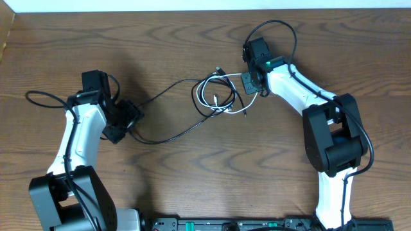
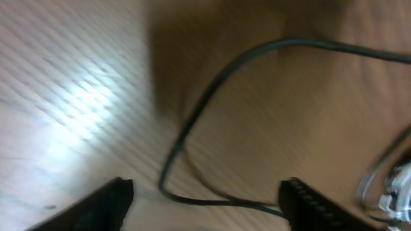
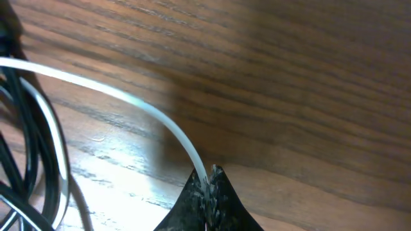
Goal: Untangle cables
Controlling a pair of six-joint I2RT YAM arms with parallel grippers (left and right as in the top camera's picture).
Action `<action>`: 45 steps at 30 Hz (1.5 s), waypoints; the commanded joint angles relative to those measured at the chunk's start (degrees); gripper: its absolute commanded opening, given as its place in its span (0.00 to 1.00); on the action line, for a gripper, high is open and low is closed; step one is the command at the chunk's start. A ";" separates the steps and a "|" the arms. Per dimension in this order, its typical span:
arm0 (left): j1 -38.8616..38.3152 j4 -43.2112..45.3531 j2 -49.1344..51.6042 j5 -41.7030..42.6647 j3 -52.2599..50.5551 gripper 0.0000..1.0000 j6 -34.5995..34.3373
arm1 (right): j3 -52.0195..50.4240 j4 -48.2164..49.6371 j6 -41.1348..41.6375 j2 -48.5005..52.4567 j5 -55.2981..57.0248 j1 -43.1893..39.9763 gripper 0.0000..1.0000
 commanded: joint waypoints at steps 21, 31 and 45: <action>-12.76 11.52 0.59 7.32 -0.74 0.86 0.28 | -0.28 -2.05 0.17 0.52 -30.08 0.94 0.01; -13.94 11.54 0.61 2.95 -0.74 0.86 0.33 | -0.28 -2.05 3.61 0.52 -30.58 8.52 0.01; -13.94 8.46 0.85 -3.17 -0.79 0.86 0.83 | -0.28 -1.84 3.58 0.52 -22.86 19.23 0.01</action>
